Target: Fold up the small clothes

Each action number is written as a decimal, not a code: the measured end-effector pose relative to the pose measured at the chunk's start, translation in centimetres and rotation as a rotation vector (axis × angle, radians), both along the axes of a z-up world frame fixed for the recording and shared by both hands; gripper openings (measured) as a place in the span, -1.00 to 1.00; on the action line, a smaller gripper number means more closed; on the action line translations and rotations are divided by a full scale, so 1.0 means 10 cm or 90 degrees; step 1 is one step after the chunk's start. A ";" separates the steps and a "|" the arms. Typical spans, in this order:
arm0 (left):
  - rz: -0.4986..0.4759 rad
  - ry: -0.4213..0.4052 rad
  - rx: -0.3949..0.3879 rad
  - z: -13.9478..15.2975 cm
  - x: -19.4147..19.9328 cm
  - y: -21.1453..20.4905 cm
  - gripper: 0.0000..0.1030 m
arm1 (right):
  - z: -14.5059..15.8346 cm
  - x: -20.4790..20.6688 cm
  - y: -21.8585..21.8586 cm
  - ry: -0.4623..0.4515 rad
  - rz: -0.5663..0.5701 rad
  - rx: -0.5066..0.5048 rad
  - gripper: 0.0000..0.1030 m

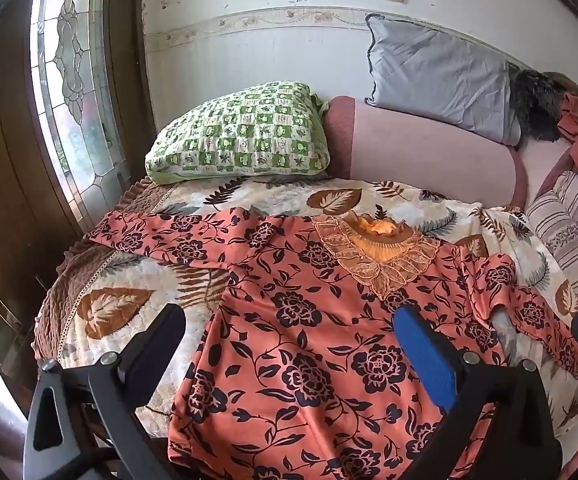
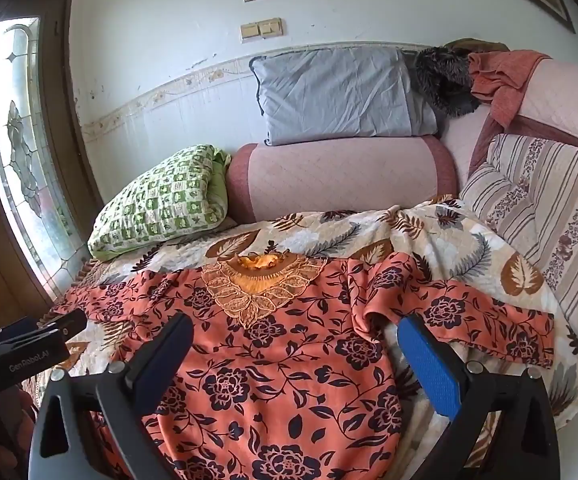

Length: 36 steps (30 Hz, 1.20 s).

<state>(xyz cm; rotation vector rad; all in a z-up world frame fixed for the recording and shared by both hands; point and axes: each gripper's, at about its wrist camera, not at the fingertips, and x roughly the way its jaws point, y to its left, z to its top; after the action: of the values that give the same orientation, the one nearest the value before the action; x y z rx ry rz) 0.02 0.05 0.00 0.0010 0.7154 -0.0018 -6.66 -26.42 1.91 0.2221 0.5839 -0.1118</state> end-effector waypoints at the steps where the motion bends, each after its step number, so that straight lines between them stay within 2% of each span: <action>1: -0.001 0.000 0.000 0.00 0.00 0.00 1.00 | 0.00 0.00 0.00 0.001 0.000 0.000 1.00; 17: 0.001 -0.008 0.010 -0.04 0.03 -0.06 1.00 | -0.08 0.06 0.00 0.006 0.012 0.005 1.00; 27: 0.000 -0.009 0.014 -0.04 0.01 -0.04 1.00 | -0.14 0.13 0.01 0.034 0.013 0.011 1.00; 34: -0.009 0.002 0.018 -0.22 0.13 -0.04 1.00 | -0.22 0.25 -0.01 0.066 0.003 -0.004 1.00; 36: -0.011 0.001 0.038 -0.24 0.17 -0.05 1.00 | -0.25 0.28 -0.01 0.070 -0.001 -0.008 1.00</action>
<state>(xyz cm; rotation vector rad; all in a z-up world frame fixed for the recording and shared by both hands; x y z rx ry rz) 1.67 -0.48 -2.37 0.0640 0.7163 0.0020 -3.91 -26.53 -0.59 0.2051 0.6928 -0.1305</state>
